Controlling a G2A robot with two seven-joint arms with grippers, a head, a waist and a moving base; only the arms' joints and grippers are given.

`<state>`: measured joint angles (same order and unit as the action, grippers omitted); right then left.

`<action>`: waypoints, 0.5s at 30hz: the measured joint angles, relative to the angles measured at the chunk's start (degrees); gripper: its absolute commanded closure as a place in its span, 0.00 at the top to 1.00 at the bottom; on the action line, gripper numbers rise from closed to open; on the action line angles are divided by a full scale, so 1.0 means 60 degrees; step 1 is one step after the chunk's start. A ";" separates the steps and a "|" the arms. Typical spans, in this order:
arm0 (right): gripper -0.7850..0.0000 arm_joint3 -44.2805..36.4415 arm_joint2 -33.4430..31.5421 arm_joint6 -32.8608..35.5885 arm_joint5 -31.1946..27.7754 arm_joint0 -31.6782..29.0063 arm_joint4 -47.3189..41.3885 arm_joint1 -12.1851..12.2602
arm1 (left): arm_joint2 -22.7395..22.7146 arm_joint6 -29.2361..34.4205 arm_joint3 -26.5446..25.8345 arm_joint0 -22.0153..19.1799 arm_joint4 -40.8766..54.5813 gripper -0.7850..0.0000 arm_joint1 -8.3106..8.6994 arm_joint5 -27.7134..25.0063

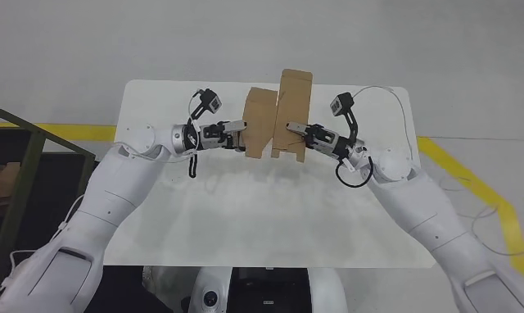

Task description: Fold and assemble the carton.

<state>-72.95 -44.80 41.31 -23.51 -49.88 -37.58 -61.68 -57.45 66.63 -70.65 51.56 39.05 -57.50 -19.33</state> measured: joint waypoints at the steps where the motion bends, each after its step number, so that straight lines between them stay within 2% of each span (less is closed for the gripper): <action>1: 0.00 -0.0026 -0.0006 -0.0045 0.0043 -0.0014 0.0034 -0.0019 | 0.0005 -0.0020 -0.0053 0.0021 0.0005 1.00 -0.0012 -0.0015; 4: 0.00 -0.0081 -0.0015 -0.0157 0.0136 -0.0048 0.0152 -0.0084 | 0.0021 -0.0016 -0.0193 0.0094 -0.0024 1.00 -0.0043 -0.0102; 5: 0.00 -0.0089 -0.0022 -0.0180 0.0159 -0.0054 0.0196 -0.0101 | 0.0021 -0.0017 -0.0218 0.0115 -0.0045 0.96 -0.0050 -0.0119; 6: 0.00 -0.0094 -0.0040 -0.0214 0.0180 -0.0063 0.0254 -0.0122 | 0.0014 -0.0029 -0.0239 0.0139 -0.0067 0.77 -0.0059 -0.0129; 8: 0.00 -0.0100 -0.0077 -0.0265 0.0195 -0.0084 0.0327 -0.0149 | -0.0007 -0.0059 -0.0254 0.0169 -0.0080 0.48 -0.0069 -0.0111; 10: 0.00 -0.0113 -0.0130 -0.0322 0.0208 -0.0120 0.0398 -0.0178 | -0.0029 -0.0068 -0.0272 0.0195 -0.0093 0.26 -0.0081 -0.0062; 13: 0.00 -0.0141 -0.0209 -0.0359 0.0236 -0.0175 0.0481 -0.0214 | -0.0043 -0.0057 -0.0280 0.0206 -0.0125 0.00 -0.0102 0.0018; 15: 0.00 -0.0159 -0.0262 -0.0355 0.0276 -0.0216 0.0494 -0.0239 | -0.0043 -0.0047 -0.0260 0.0192 -0.0138 0.00 -0.0123 0.0067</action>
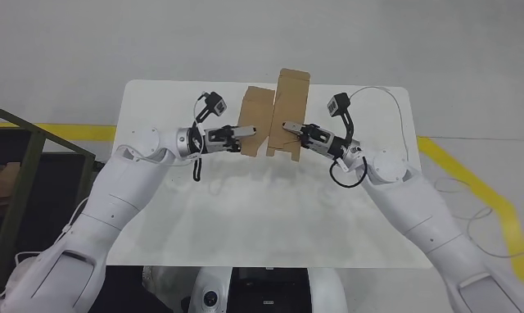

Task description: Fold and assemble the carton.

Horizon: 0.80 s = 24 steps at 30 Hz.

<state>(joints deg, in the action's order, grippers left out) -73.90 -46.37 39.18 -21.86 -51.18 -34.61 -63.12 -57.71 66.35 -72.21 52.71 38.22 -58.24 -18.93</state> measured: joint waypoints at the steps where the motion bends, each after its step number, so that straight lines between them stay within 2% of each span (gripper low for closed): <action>1: 0.00 -0.0005 -0.0021 0.0011 0.0015 -0.0016 0.0005 -0.0011 | 0.0000 -0.0001 0.0015 -0.0009 -0.0005 0.00 -0.0009 0.0015; 9: 0.02 0.0013 -0.0193 0.0122 0.0056 -0.0132 0.0056 -0.0115 | -0.0022 -0.0103 0.0162 -0.0075 -0.0025 0.00 -0.0093 0.0142; 10: 0.11 0.0019 -0.0212 0.0141 0.0054 -0.0144 0.0051 -0.0127 | -0.0034 -0.0101 0.0176 -0.0082 -0.0009 0.00 -0.0100 0.0155; 11: 0.25 0.0027 -0.0236 0.0173 0.0054 -0.0157 0.0050 -0.0142 | -0.0057 -0.0101 0.0191 -0.0088 0.0018 0.00 -0.0109 0.0159; 12: 0.44 0.0031 -0.0254 0.0200 0.0055 -0.0164 0.0049 -0.0153 | -0.0075 -0.0099 0.0199 -0.0091 0.0030 0.00 -0.0115 0.0159; 13: 0.99 0.0037 -0.0273 0.0224 0.0053 -0.0171 0.0048 -0.0164 | -0.0093 -0.0092 0.0206 -0.0093 0.0036 0.00 -0.0119 0.0161; 24: 1.00 0.0257 -0.0754 0.1336 -0.0704 -0.0200 -0.0285 -0.0225 | -0.0598 0.0516 0.0216 -0.0096 0.0187 0.00 -0.0065 0.0274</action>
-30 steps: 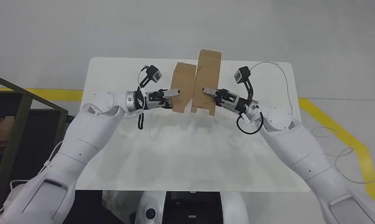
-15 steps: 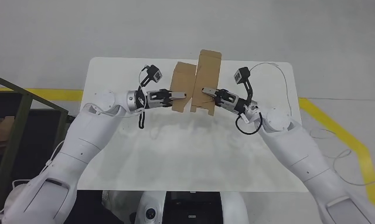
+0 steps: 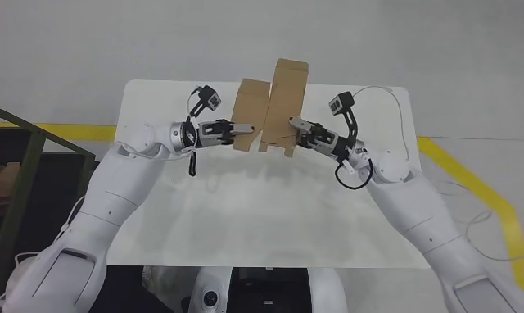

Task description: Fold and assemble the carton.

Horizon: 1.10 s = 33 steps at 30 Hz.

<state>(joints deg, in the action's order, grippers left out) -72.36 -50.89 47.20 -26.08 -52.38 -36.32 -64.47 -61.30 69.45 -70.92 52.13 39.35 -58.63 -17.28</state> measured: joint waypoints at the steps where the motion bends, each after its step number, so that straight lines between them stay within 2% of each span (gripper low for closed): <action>1: 1.00 0.0083 -0.0071 0.0190 -0.0037 0.0029 -0.0029 0.0010 | -0.0035 0.0175 0.0001 -0.0030 -0.0096 0.00 0.0022 0.0069; 8: 1.00 0.0970 -0.0503 0.2021 -0.0379 0.0331 -0.0137 0.0093 | -0.0291 0.1589 0.0092 -0.0384 -0.0837 0.00 0.0184 0.0664; 13: 1.00 0.1978 -0.0561 0.4077 0.0269 0.0775 -0.0464 0.0129 | -0.0452 0.2973 0.0152 -0.0546 -0.0985 0.00 0.0317 0.1052; 18: 1.00 0.2555 -0.0600 0.5433 0.0227 0.1248 -0.0481 0.0121 | -0.0220 0.3093 -0.0414 -0.0449 -0.1669 0.00 0.0607 0.1331; 27: 1.00 0.2270 -0.0502 0.5590 0.0420 0.1715 0.0350 0.0267 | 0.0321 0.3091 -0.1364 -0.0206 -0.1274 0.00 0.1382 0.1463; 33: 1.00 0.2229 -0.0042 0.5568 0.0395 0.2188 0.0659 0.0262 | 0.1140 0.3092 -0.1597 -0.0505 -0.0869 0.00 0.1835 0.1386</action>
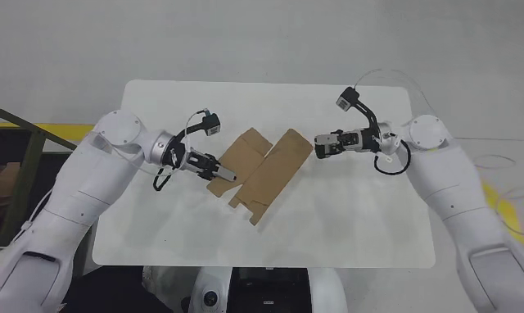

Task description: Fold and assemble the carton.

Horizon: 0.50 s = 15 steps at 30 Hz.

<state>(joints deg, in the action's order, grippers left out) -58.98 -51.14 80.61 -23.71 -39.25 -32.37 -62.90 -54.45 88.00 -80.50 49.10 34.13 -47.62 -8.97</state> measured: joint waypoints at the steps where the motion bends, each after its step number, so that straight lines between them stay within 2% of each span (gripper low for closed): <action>1: 1.00 -0.0055 0.0106 -0.0006 -0.0006 0.0064 0.0051 0.0001 | 0.0126 0.0000 -0.0016 -0.0050 0.0094 0.00 0.0061 -0.0029; 9: 1.00 -0.0519 0.1170 -0.0103 -0.0104 0.0454 -0.0164 0.0049 | 0.1267 0.0000 -0.0084 -0.0626 0.0887 0.00 0.0524 -0.0193; 12: 1.00 -0.0508 0.1447 -0.0061 -0.0065 0.0555 -0.0559 0.0080 | 0.1696 0.0000 -0.0042 -0.0922 0.1056 0.00 0.0643 -0.0283; 15: 1.00 -0.0556 0.1616 -0.0005 -0.0008 0.0610 -0.0892 0.0102 | 0.2057 0.0000 0.0067 -0.1480 0.1354 0.00 0.0638 -0.0175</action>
<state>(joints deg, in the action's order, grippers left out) -62.32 -41.45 80.58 -23.75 -35.59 -37.72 -62.28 -42.11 88.00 -80.10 40.22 42.26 -43.79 -10.02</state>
